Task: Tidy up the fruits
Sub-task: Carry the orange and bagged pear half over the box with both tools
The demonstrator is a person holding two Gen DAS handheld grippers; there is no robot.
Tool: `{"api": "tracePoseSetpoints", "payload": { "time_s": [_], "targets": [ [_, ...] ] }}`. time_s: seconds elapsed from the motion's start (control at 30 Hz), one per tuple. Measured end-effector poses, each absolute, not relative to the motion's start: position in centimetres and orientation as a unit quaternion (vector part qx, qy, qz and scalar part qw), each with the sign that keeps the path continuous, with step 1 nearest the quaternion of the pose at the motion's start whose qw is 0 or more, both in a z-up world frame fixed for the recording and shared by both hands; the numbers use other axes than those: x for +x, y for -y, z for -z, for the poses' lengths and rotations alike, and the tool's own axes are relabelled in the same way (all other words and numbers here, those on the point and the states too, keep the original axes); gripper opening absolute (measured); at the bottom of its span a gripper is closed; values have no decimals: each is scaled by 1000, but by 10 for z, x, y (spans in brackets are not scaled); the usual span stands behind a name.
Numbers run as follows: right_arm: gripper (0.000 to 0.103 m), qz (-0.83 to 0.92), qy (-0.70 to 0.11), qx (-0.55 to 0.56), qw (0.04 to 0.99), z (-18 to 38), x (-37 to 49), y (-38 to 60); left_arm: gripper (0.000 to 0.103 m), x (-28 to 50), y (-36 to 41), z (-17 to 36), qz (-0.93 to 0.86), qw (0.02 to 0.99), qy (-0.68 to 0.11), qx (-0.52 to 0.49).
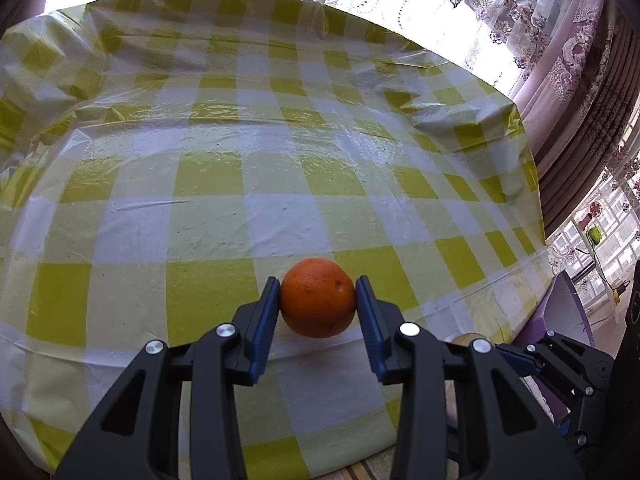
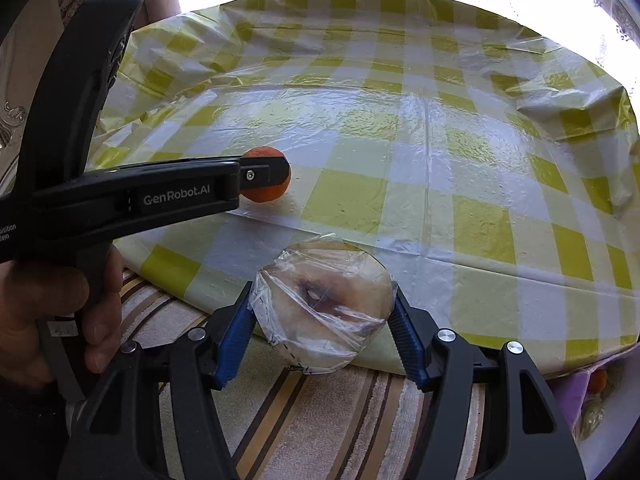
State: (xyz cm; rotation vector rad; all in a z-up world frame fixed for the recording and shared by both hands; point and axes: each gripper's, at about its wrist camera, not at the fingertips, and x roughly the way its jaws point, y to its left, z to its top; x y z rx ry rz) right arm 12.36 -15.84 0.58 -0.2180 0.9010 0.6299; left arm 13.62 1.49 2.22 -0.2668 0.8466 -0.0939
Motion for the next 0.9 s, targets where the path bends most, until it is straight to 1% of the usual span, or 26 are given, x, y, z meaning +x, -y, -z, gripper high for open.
{"api": "tracePoseSetpoints", "payload": {
  "time_s": [0.47,0.9],
  "targets": [
    [62,-230,-422,-47,876,-16,126,254,39,139,38,-35,68,905,-413,-75],
    [62,-137,-430,-7,892,-7,120,365,39,139,140,-36,136,896,-422,-4]
  ]
}}
